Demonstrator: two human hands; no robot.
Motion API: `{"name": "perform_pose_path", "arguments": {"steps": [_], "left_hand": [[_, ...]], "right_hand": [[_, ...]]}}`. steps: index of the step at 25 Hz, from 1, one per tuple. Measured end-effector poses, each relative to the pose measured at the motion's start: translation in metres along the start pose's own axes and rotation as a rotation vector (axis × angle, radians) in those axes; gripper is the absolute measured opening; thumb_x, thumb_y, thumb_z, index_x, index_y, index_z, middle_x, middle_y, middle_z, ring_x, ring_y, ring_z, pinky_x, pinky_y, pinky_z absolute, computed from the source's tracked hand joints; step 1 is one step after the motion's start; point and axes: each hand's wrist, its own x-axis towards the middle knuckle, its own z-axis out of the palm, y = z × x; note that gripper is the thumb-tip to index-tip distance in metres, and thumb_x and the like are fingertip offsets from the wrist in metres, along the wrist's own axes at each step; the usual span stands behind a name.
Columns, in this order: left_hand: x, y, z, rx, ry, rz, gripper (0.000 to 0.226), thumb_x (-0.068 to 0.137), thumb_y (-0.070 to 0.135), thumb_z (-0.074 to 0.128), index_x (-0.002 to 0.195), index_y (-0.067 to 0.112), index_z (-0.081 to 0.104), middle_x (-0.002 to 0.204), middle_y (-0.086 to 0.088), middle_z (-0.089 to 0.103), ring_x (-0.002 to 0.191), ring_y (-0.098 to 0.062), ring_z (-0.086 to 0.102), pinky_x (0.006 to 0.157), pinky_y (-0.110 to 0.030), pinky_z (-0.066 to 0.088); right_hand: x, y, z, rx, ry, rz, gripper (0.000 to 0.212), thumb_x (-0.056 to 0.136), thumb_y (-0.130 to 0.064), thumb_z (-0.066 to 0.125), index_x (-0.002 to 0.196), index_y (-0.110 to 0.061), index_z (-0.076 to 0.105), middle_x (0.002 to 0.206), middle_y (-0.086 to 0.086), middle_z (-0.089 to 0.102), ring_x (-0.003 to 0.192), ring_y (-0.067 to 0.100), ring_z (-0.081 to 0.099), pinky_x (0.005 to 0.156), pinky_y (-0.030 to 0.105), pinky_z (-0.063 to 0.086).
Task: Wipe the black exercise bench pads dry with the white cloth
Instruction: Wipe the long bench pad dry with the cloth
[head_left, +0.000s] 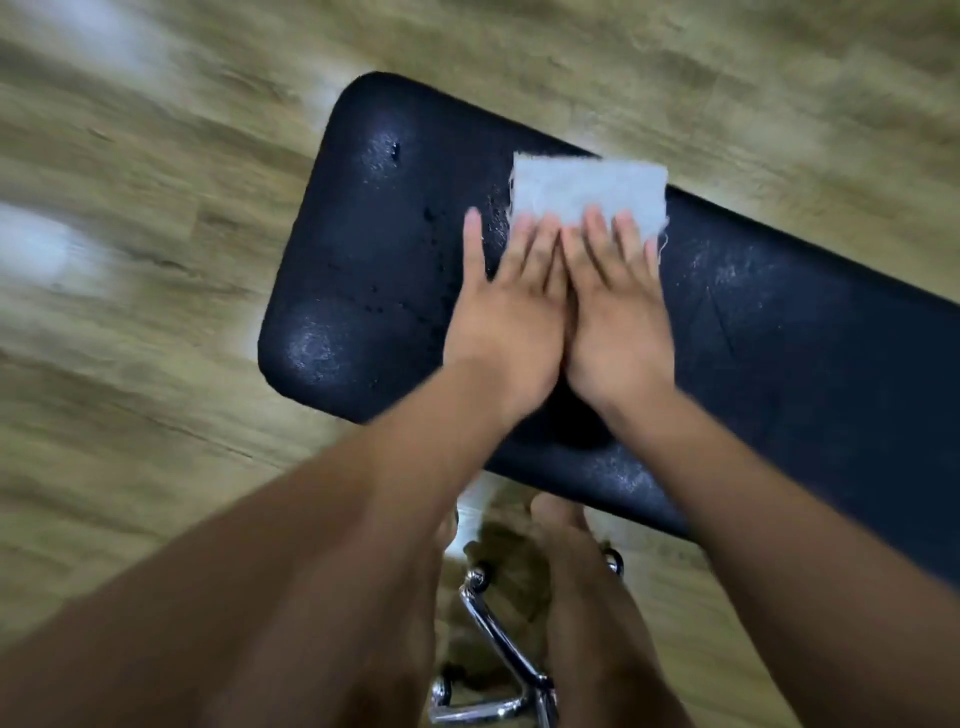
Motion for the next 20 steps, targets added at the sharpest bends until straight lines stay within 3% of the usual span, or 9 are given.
{"name": "perform_pose_path", "arguments": {"steps": [3,6,7,10,14,17,20], "left_hand": [[-0.108,0.033,0.039,-0.135,-0.061,0.077,0.068,0.095,0.027,0.022,0.152,0.0,-0.002,0.16,-0.02,-0.012,0.144,-0.037,-0.025,0.109,-0.07,-0.011],[-0.173,0.043,0.062,-0.28,-0.125,0.067,0.067,0.086,0.023,0.024,0.147,-0.002,0.032,0.159,-0.02,0.02,0.149,-0.033,-0.004,0.113,-0.069,-0.002],[-0.167,0.039,0.059,-0.274,-0.138,0.069,0.067,0.086,0.023,0.023,0.148,-0.001,0.03,0.159,-0.02,0.018,0.149,-0.032,-0.004,0.112,-0.069,-0.006],[-0.096,0.008,0.036,-0.077,-0.032,0.04,0.065,0.094,0.026,0.016,0.151,0.002,-0.007,0.16,-0.019,-0.016,0.146,-0.033,-0.023,0.105,-0.071,-0.019],[0.015,-0.057,0.003,-0.042,0.103,-0.053,0.066,0.097,0.028,0.026,0.154,0.005,0.001,0.163,-0.012,-0.006,0.15,-0.025,-0.009,0.109,-0.072,-0.01],[-0.022,-0.053,0.019,-0.063,0.061,-0.042,0.066,0.097,0.026,0.028,0.154,0.005,0.002,0.163,-0.014,-0.005,0.15,-0.029,-0.01,0.109,-0.071,-0.007],[-0.147,-0.02,0.069,-0.175,0.004,-0.061,0.069,0.092,0.025,0.033,0.153,0.0,0.013,0.161,-0.021,0.007,0.149,-0.034,-0.009,0.11,-0.071,-0.003]], "right_hand": [[-0.117,-0.027,0.023,0.006,-0.075,-0.031,0.06,0.089,-0.021,0.043,0.147,-0.009,0.031,0.154,0.012,0.033,0.146,0.034,0.018,0.115,0.054,0.021],[-0.173,-0.045,0.029,-0.041,-0.249,-0.111,0.061,0.086,-0.028,0.037,0.144,-0.012,0.036,0.153,0.011,0.035,0.144,0.034,0.023,0.112,0.053,0.022],[-0.161,-0.045,0.027,-0.046,-0.253,-0.124,0.06,0.086,-0.029,0.036,0.143,-0.011,0.04,0.152,0.011,0.037,0.143,0.035,0.028,0.112,0.054,0.021],[-0.079,-0.047,0.013,-0.106,-0.106,-0.107,0.058,0.089,-0.026,0.036,0.146,-0.012,0.038,0.154,0.011,0.034,0.143,0.036,0.028,0.116,0.053,0.013],[0.055,-0.049,-0.01,-0.148,-0.096,0.0,0.062,0.096,-0.023,0.039,0.153,-0.02,0.015,0.163,0.004,0.006,0.149,0.029,0.003,0.12,0.047,-0.003],[0.016,-0.063,0.006,-0.085,-0.024,0.001,0.058,0.094,-0.02,0.039,0.151,-0.017,0.027,0.161,0.008,0.015,0.148,0.034,0.01,0.12,0.051,0.007],[-0.107,-0.097,0.033,-0.033,-0.067,-0.114,0.056,0.088,-0.025,0.042,0.143,-0.016,0.043,0.156,0.008,0.028,0.144,0.036,0.023,0.112,0.056,0.022]]}}
